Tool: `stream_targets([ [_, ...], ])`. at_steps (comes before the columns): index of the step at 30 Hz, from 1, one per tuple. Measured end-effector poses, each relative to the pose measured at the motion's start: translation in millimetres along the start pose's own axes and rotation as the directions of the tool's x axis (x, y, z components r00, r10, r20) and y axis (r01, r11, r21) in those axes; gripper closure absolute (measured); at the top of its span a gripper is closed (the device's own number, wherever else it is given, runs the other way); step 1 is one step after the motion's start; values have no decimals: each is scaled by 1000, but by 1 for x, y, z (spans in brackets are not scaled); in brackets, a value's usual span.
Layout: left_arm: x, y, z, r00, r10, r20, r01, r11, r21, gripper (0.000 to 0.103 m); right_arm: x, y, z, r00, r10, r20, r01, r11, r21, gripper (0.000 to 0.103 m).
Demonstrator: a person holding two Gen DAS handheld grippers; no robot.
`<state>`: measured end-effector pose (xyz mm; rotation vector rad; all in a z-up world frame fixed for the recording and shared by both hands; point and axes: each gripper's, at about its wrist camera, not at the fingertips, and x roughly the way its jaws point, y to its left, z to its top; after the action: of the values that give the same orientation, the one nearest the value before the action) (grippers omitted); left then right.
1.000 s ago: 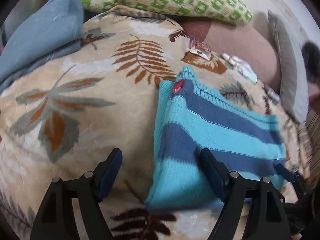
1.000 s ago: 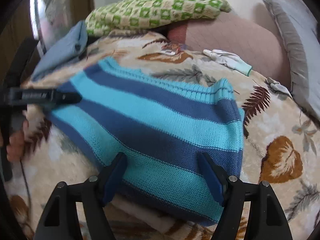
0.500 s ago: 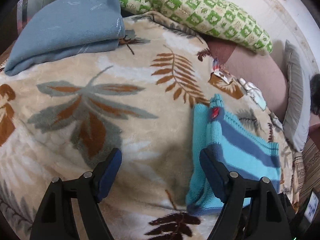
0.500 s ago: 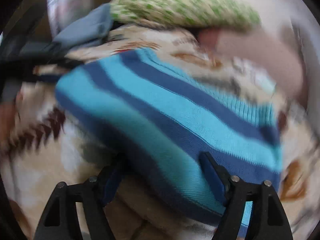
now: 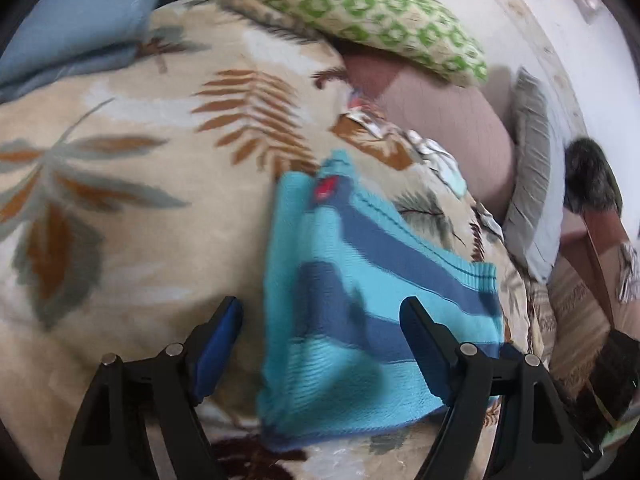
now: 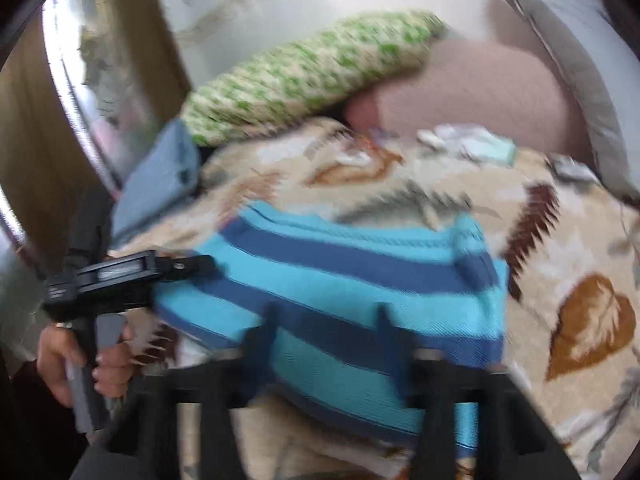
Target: Fold small clothes
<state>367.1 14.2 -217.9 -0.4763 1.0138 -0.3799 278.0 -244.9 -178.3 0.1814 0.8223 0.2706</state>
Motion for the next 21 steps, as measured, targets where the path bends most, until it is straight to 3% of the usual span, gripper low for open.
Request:
stream_targets([
  [1,3,-5,0,1000,-23,-11,23,1000,21,25,8,-5,-2,1000,-9,-28,9,1000,10,79],
  [2,6,-7,0,999,-44,-22,45,999,24,41,14,-6,-6,998,-7,-56,8,1000,11,86],
  [6,11,-6,0,999,13,-29,-11,999,40,65,28,0,-13,996,10,-90,-12,1000,-13,87],
  [8,9,1,2,999,-23,-30,23,1000,-8,70,27,10,-13,997,45,-66,-48,998,-36,87],
  [12,5,-1,2,999,-33,-22,33,999,4,73,38,29,-23,997,16,-72,-25,991,-130,87],
  [14,7,0,3,999,-33,-24,33,999,6,72,45,20,-27,994,56,-95,-64,995,-83,87],
  [17,14,5,4,997,-64,-53,63,998,-26,61,42,12,-24,990,96,-107,-99,995,-23,87],
  [21,13,0,5,997,-73,-35,72,997,-23,62,32,14,-17,990,131,-58,-132,991,-14,87],
])
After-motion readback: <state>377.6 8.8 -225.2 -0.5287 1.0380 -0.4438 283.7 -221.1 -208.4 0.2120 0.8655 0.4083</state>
